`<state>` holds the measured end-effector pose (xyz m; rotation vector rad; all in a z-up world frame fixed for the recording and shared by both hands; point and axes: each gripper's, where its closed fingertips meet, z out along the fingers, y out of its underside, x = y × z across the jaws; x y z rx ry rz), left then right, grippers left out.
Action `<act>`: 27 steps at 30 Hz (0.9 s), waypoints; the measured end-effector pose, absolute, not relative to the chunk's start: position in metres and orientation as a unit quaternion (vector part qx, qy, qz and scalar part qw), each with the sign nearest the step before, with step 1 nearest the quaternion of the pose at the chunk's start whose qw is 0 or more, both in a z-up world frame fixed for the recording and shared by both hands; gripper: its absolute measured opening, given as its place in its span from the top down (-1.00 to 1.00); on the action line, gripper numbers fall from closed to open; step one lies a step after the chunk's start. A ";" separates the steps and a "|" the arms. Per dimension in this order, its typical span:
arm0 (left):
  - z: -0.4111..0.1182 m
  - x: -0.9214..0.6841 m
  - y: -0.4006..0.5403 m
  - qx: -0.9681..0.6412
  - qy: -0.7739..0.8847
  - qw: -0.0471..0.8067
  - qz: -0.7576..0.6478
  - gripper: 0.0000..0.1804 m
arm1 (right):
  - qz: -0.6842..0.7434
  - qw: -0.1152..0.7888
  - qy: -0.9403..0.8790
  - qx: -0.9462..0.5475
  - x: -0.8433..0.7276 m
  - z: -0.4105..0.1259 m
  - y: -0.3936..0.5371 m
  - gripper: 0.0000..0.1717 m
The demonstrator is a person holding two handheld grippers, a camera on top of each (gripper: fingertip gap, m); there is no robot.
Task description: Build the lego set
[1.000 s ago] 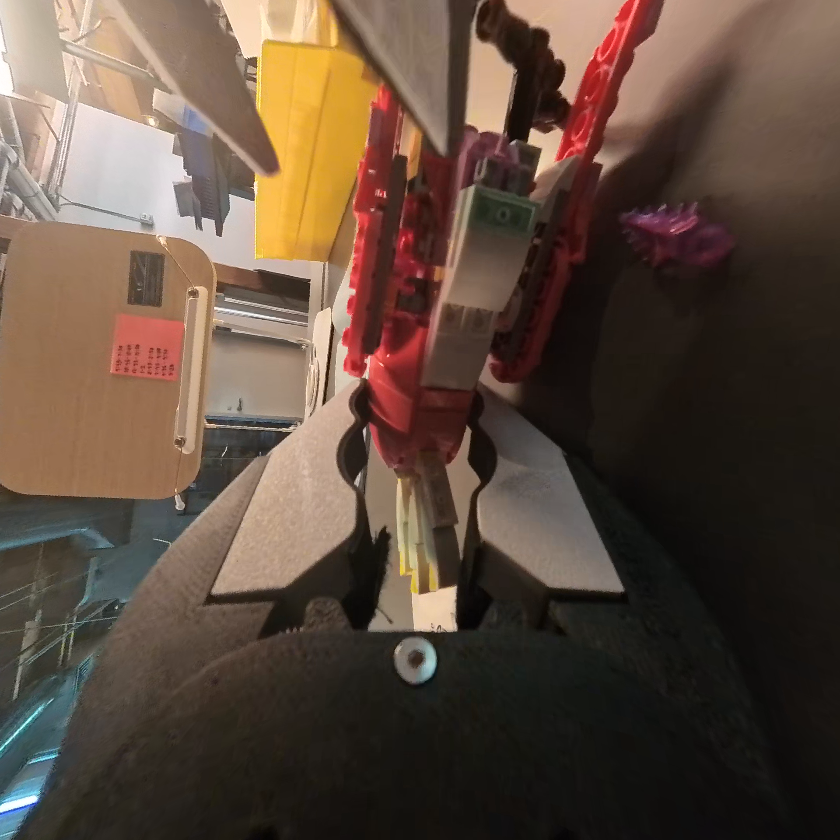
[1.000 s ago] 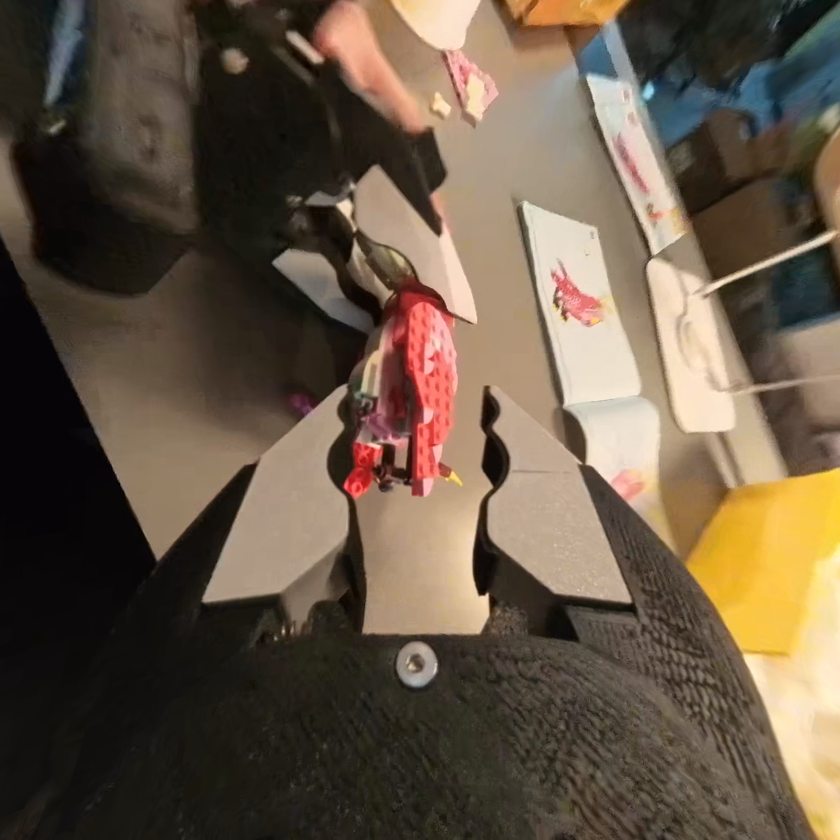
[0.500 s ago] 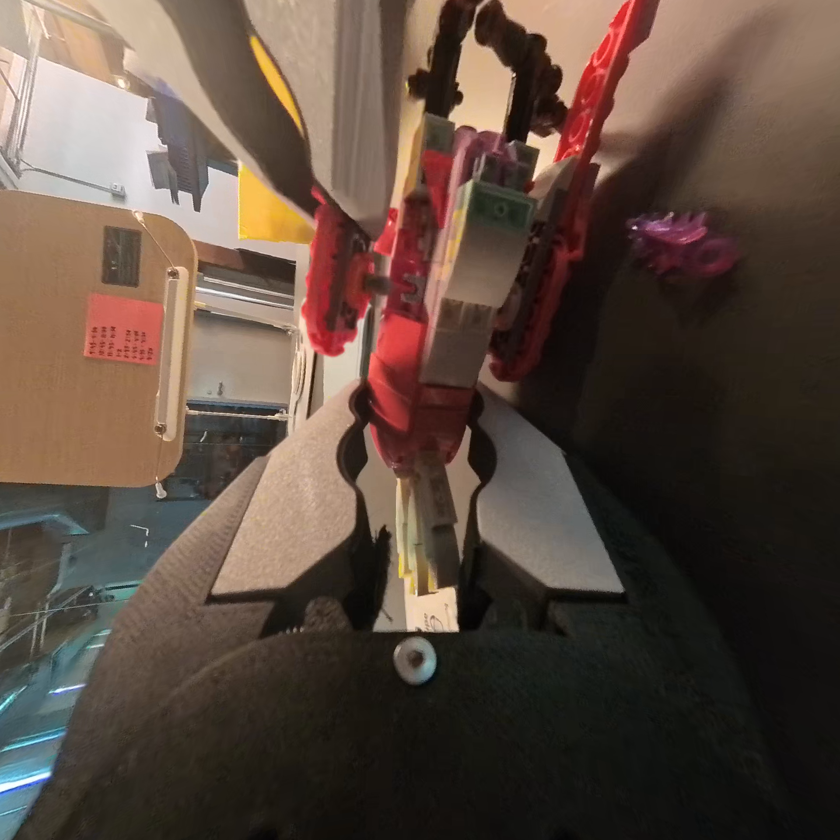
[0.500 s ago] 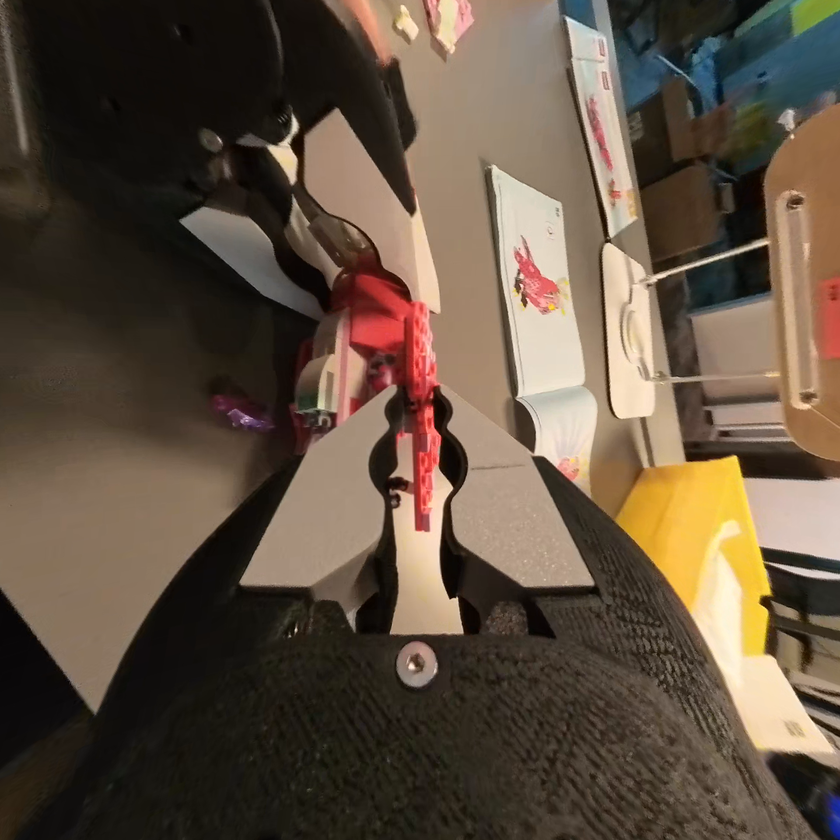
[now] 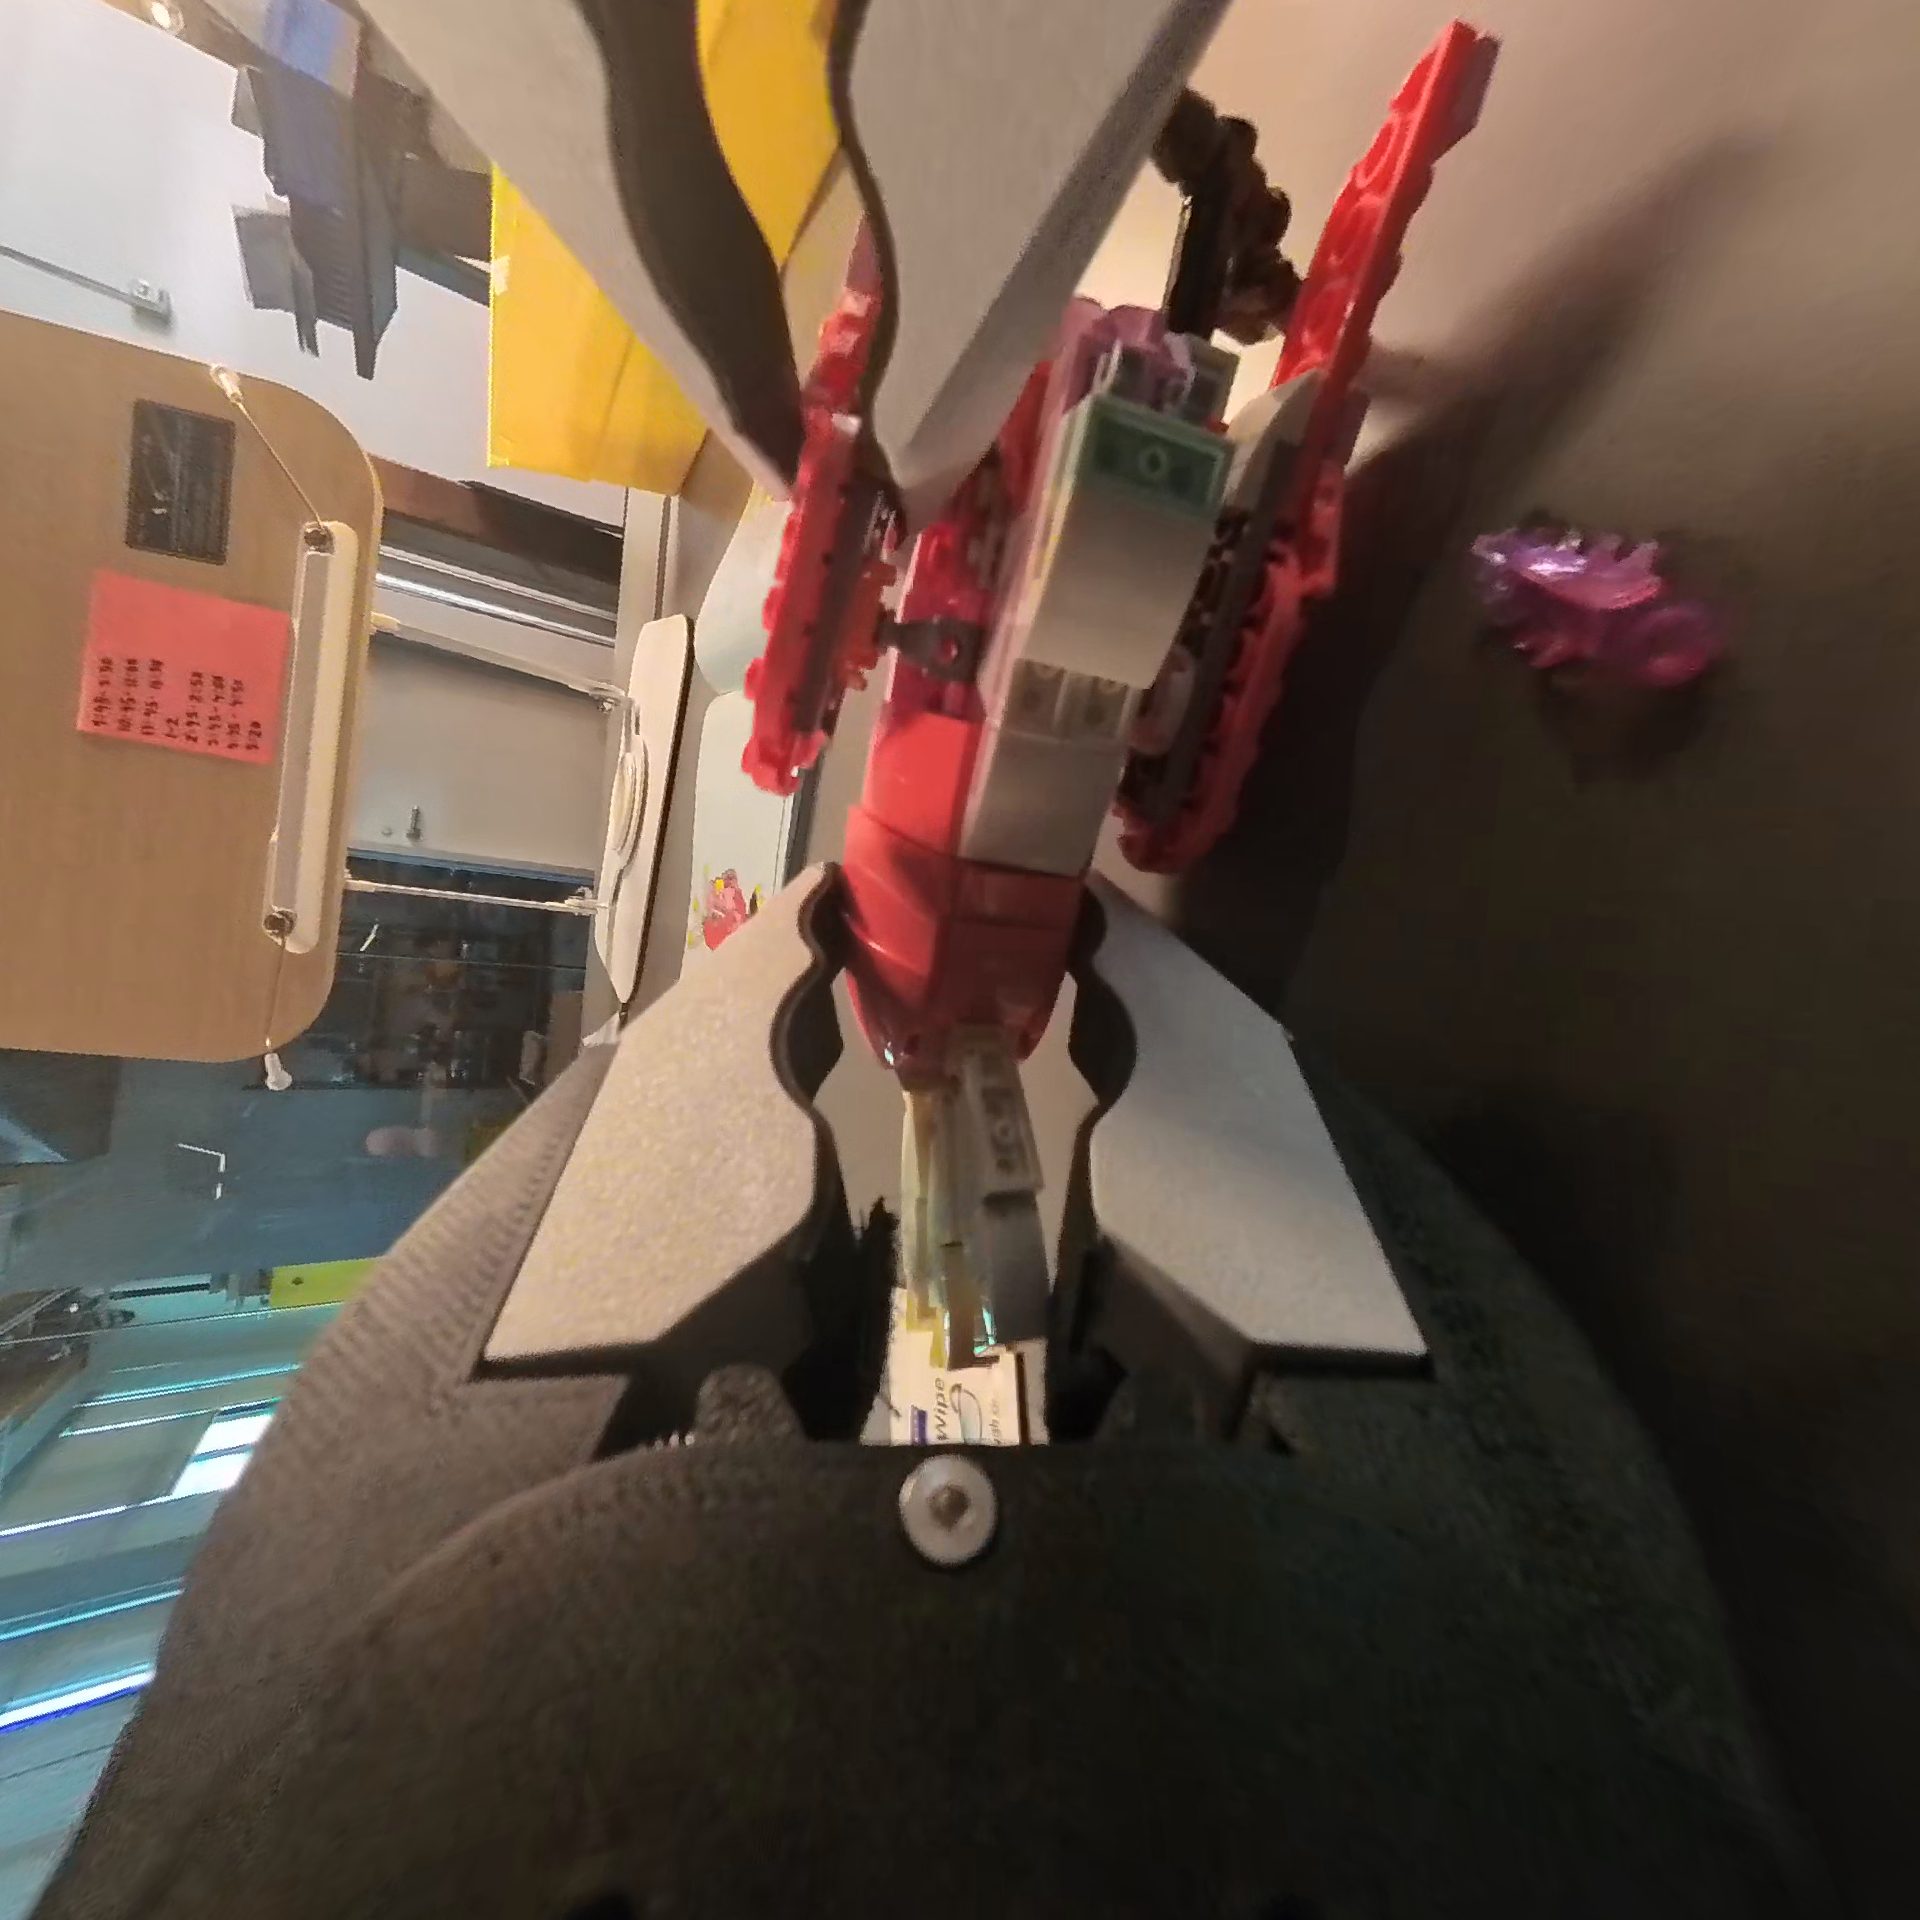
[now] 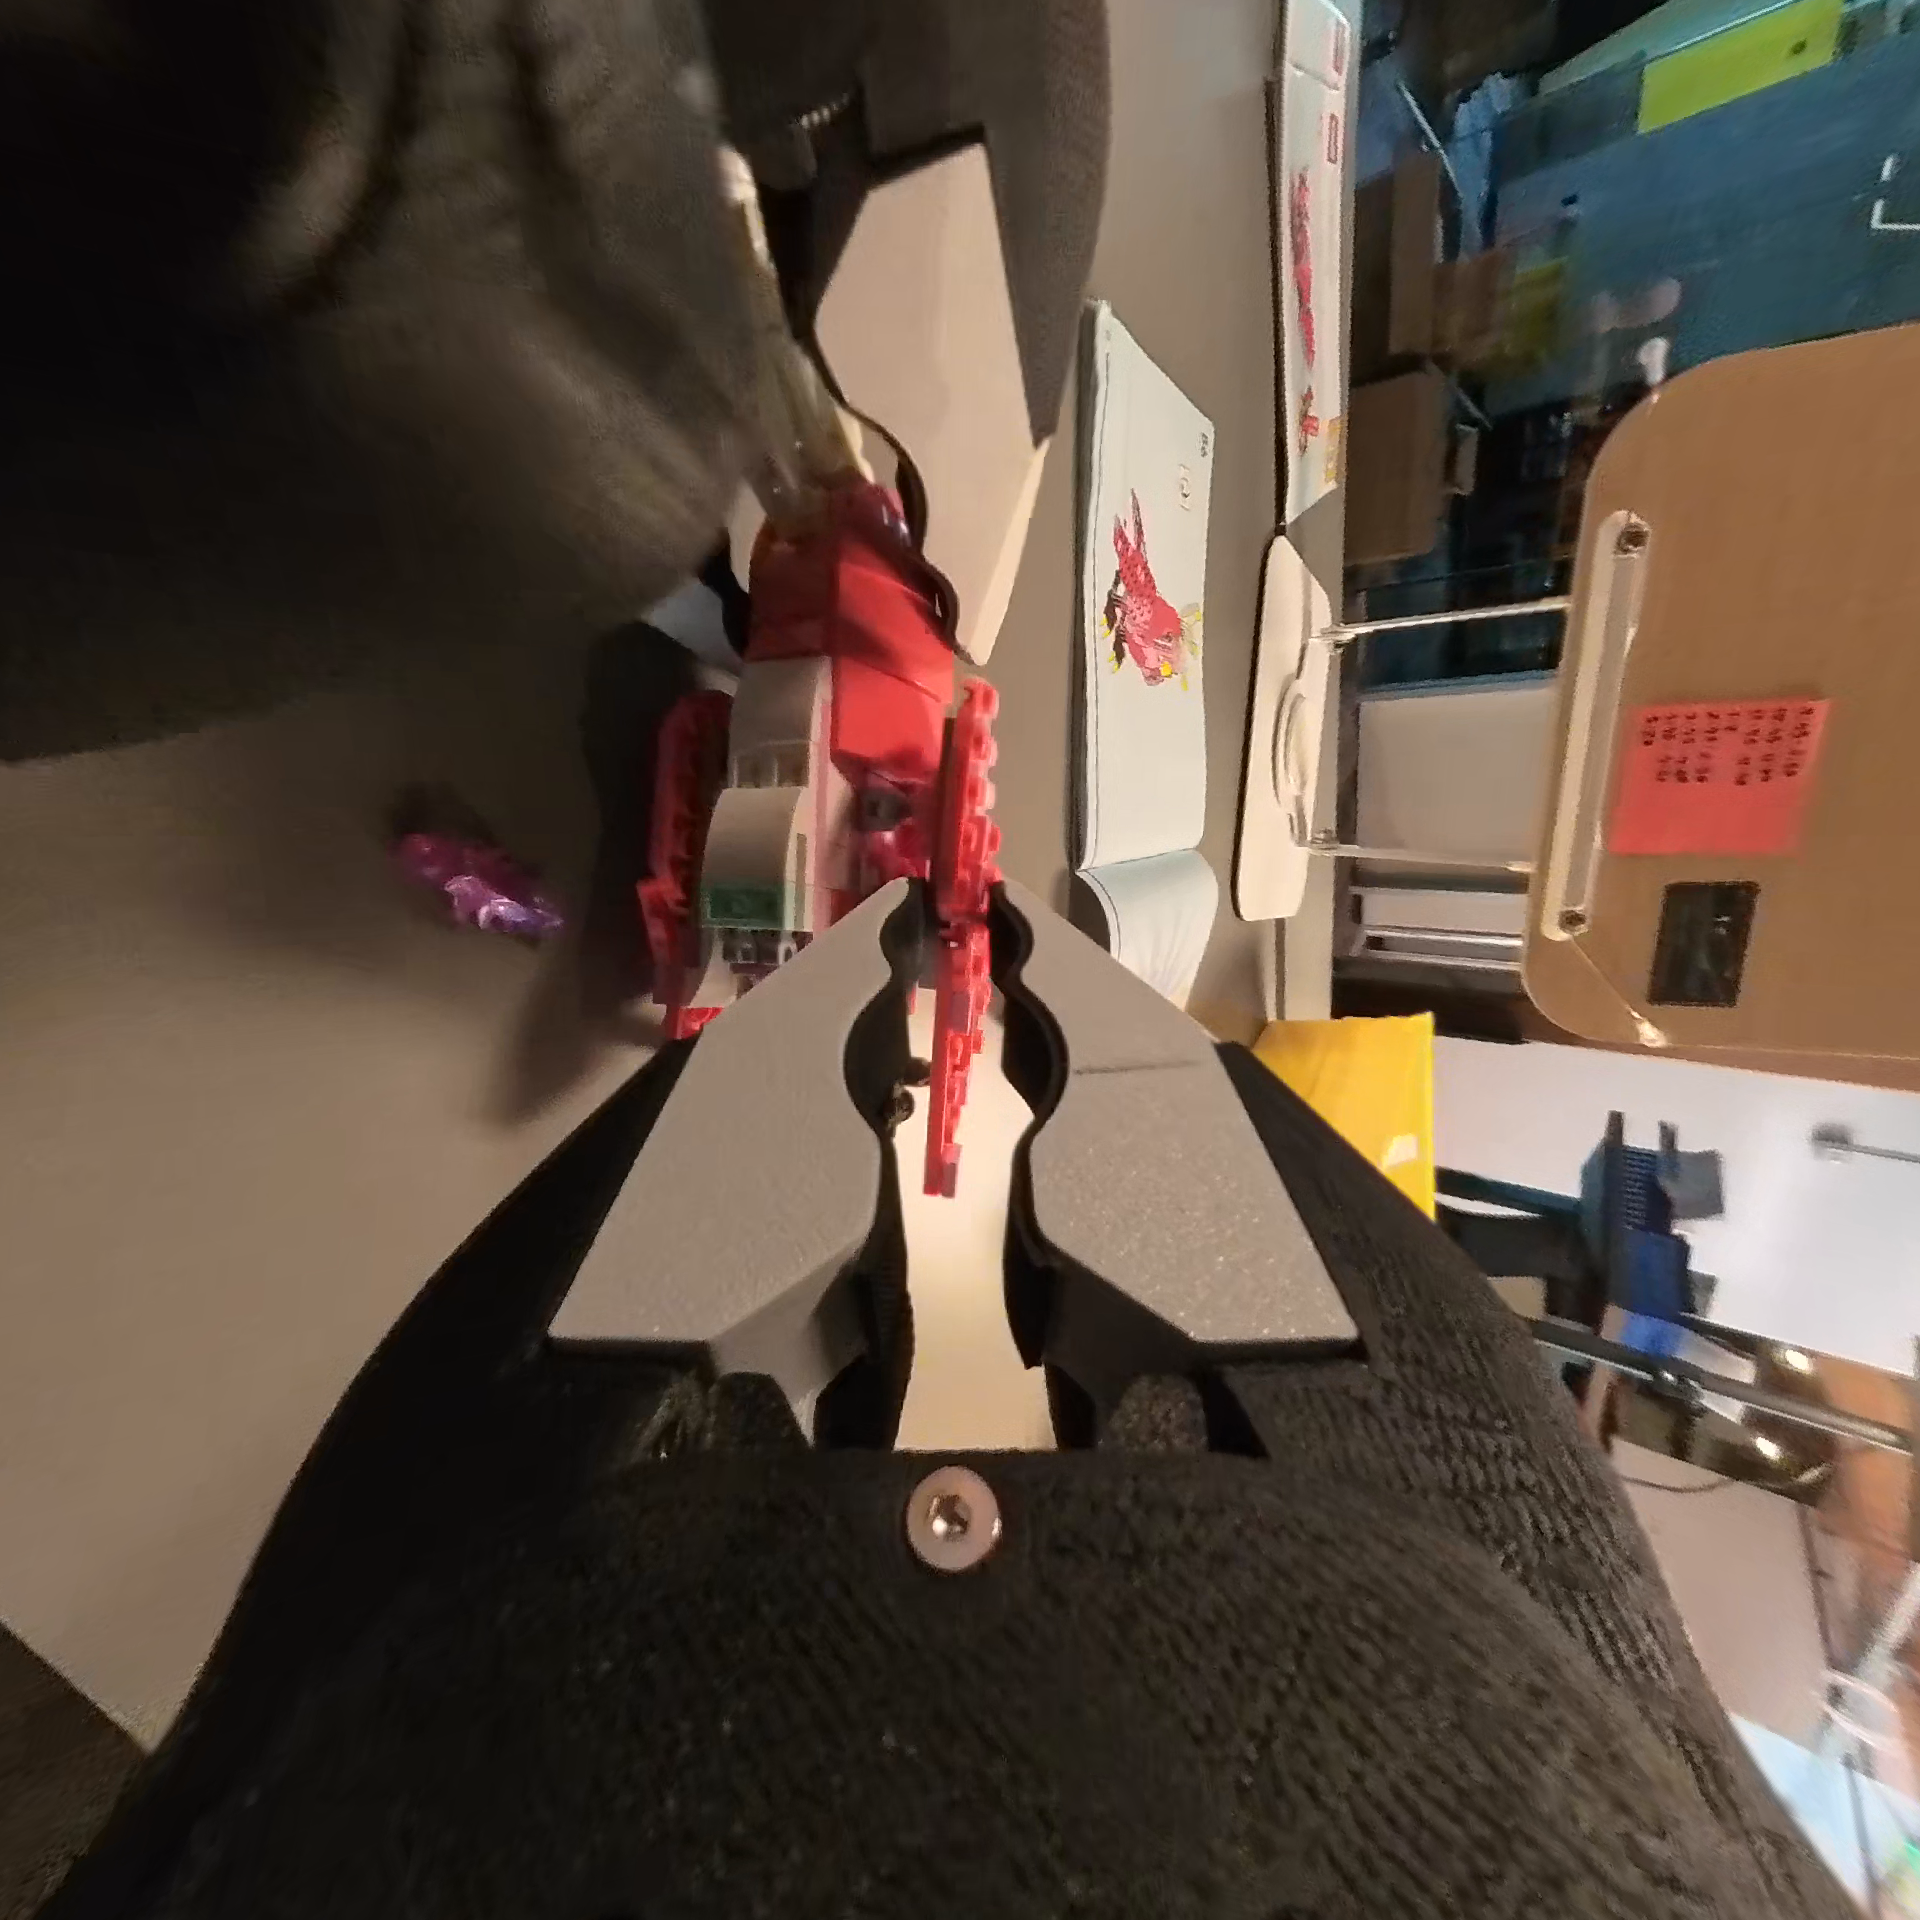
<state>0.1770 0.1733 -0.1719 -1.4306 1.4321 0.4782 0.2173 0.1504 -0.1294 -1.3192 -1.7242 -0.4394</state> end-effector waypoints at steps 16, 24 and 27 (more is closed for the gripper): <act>-0.172 0.177 0.173 -0.598 0.589 0.505 0.200 0.55 | -0.238 0.458 -0.695 -0.500 0.218 -0.131 0.148 0.90; -0.171 0.182 0.167 -0.555 0.614 0.525 0.198 0.54 | -0.238 0.463 -0.682 -0.513 0.222 -0.135 0.143 0.90; -0.169 0.184 0.164 -0.538 0.623 0.534 0.191 0.50 | -0.230 0.470 -0.676 -0.519 0.223 -0.136 0.140 0.90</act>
